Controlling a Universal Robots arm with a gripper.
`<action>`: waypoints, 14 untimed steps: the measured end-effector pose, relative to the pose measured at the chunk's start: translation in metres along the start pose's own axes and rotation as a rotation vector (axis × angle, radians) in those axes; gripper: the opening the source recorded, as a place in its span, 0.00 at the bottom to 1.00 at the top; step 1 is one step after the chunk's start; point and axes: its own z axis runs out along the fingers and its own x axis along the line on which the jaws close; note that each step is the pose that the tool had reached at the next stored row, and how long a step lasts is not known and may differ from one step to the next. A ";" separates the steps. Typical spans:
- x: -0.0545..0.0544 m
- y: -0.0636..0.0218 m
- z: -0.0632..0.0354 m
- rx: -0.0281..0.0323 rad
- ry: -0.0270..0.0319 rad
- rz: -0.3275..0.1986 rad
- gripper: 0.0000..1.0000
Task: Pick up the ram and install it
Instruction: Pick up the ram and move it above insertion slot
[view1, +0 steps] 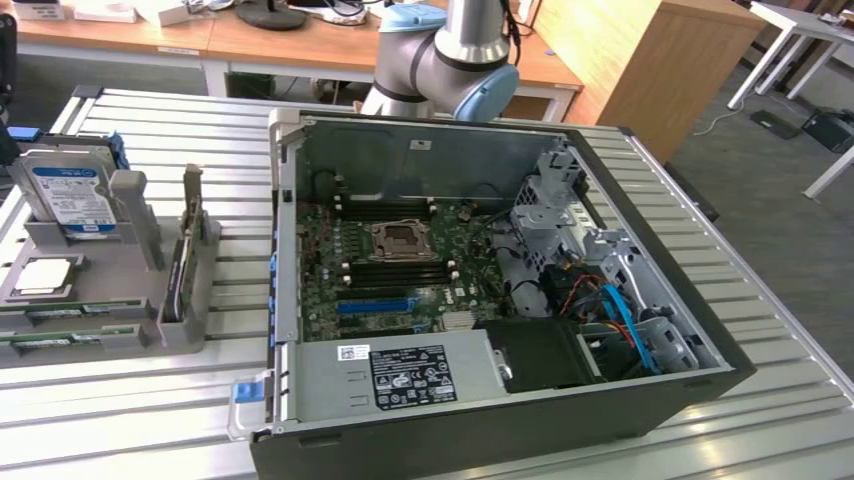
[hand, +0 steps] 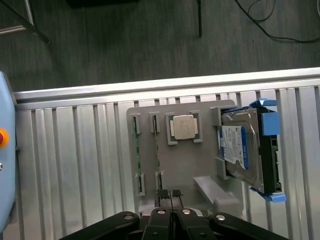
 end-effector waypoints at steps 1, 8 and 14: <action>0.000 0.0000 0.0000 -0.0001 0.0002 -0.006 0.10; 0.000 0.0000 0.0000 -0.0001 0.0003 -0.008 0.10; 0.000 0.0000 0.0000 -0.0001 0.0003 -0.008 0.10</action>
